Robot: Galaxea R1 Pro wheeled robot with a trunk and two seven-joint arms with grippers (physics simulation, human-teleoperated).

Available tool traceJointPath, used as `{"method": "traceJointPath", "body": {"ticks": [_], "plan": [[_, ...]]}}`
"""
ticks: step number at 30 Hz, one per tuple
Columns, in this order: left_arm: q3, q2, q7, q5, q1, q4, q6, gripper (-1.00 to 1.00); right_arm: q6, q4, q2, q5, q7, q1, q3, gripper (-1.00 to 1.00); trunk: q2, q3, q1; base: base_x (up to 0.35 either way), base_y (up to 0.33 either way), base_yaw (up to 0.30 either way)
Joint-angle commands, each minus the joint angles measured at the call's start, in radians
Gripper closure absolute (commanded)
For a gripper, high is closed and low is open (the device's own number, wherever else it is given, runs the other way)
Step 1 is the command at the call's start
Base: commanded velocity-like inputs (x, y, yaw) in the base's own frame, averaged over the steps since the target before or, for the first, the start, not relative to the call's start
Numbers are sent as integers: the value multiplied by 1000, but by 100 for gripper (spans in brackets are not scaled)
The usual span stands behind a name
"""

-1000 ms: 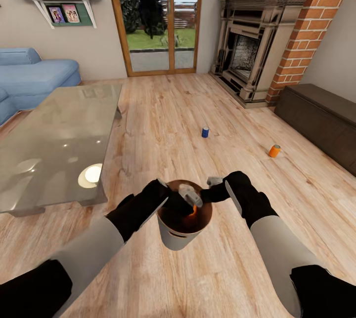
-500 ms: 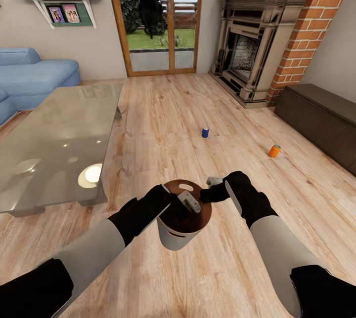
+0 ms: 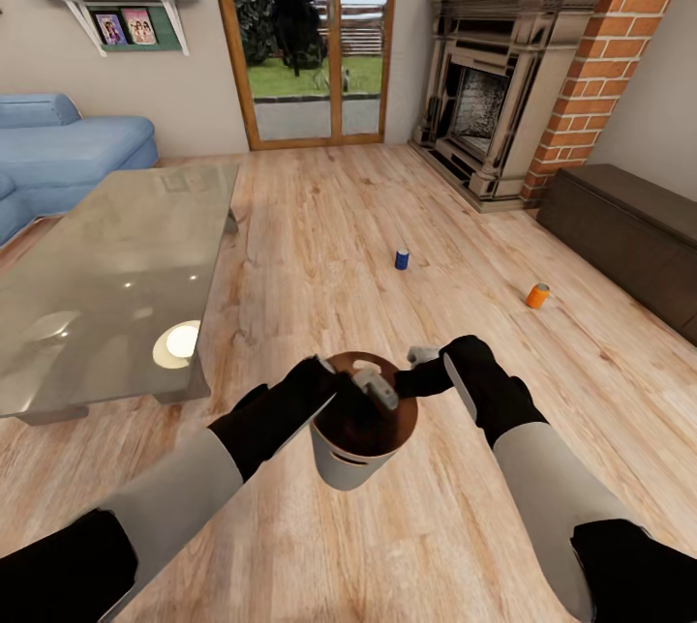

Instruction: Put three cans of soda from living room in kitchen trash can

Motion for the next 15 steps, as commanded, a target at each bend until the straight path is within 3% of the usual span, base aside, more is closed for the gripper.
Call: {"method": "traceJointPath", "body": {"ticks": [1,3,4,6,10,13,15], "plan": [[1,0,0,0,0,-21,0,-100,6,0,-2,-30,6,0,-1,100,0,0,0,0,0,0],[7,4,-1,0,1,-122,2,-100,6,1,-15,-30,7,0,0,100,0,0,0,0,0,0],[16,34,-1,5,10,-223,19,-100,6,11,-26,-31,8,0,0,100,0,0,0,0,0,0],[35,56,-1,8,13,-280,37,-100,6,15,-32,-31,8,1,-1,100,0,0,0,0,0,0],[141,122,-2,10,26,-456,106,-100,6,21,-39,-31,8,1,-1,100,0,0,0,0,0,0],[182,155,-3,9,45,-525,137,-100,6,22,-48,-31,9,2,-1,100,0,0,0,0,0,0],[229,197,-3,9,64,-580,154,-100,6,23,-62,-32,11,2,-1,100,0,0,0,0,0,0]]}}
